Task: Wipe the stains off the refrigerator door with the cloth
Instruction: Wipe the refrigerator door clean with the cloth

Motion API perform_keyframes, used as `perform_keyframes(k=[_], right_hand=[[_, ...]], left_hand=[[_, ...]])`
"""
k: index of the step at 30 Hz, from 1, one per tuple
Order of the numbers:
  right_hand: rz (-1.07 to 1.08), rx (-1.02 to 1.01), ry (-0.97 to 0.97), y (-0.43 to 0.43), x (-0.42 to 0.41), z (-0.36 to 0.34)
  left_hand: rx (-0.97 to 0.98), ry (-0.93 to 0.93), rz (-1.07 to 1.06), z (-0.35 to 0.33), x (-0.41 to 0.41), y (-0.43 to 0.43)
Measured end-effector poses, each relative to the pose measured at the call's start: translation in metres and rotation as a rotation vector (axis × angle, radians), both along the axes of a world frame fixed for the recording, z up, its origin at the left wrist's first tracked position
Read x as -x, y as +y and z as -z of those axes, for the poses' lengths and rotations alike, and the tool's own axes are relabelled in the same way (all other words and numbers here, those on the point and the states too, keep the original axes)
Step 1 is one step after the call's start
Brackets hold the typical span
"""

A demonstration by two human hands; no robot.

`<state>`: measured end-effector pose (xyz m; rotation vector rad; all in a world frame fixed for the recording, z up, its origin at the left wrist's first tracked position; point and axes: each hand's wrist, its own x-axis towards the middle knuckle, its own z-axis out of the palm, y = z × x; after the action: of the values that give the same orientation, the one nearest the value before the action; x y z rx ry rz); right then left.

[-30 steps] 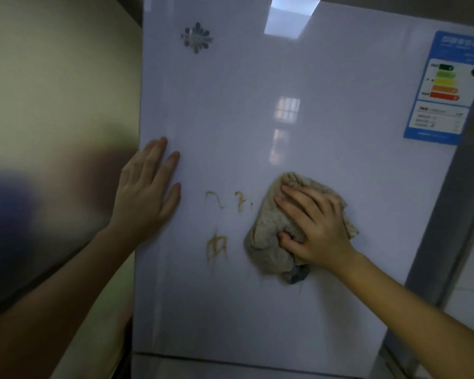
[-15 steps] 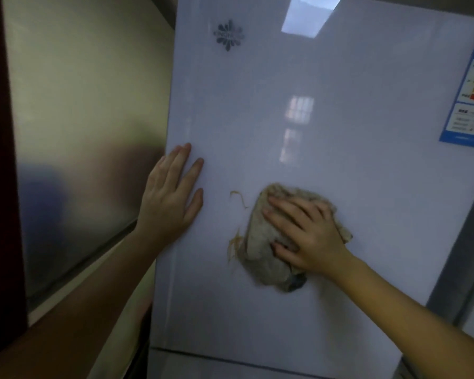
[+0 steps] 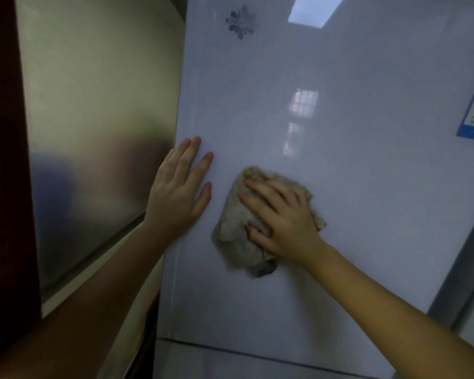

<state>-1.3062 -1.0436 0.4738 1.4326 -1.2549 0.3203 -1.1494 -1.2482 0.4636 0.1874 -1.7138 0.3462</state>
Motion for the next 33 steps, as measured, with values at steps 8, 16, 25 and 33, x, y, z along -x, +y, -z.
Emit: perform_keyframes(k=[8, 16, 25, 33], right_hand=[[0.046, 0.144, -0.043, 0.034, 0.027, -0.016], [0.0, -0.065, 0.031, 0.003, 0.003, 0.01], [0.045, 0.253, -0.166, 0.054, 0.042, -0.042], [0.065, -0.188, 0.082, 0.071, 0.046, 0.052]], left_hand=[[-0.002, 0.019, -0.009, 0.002, 0.003, 0.001], [0.004, 0.021, 0.004, 0.002, 0.004, 0.0], [-0.017, -0.016, -0.006, 0.002, 0.002, 0.003], [-0.03, -0.032, -0.013, 0.001, -0.001, 0.007]])
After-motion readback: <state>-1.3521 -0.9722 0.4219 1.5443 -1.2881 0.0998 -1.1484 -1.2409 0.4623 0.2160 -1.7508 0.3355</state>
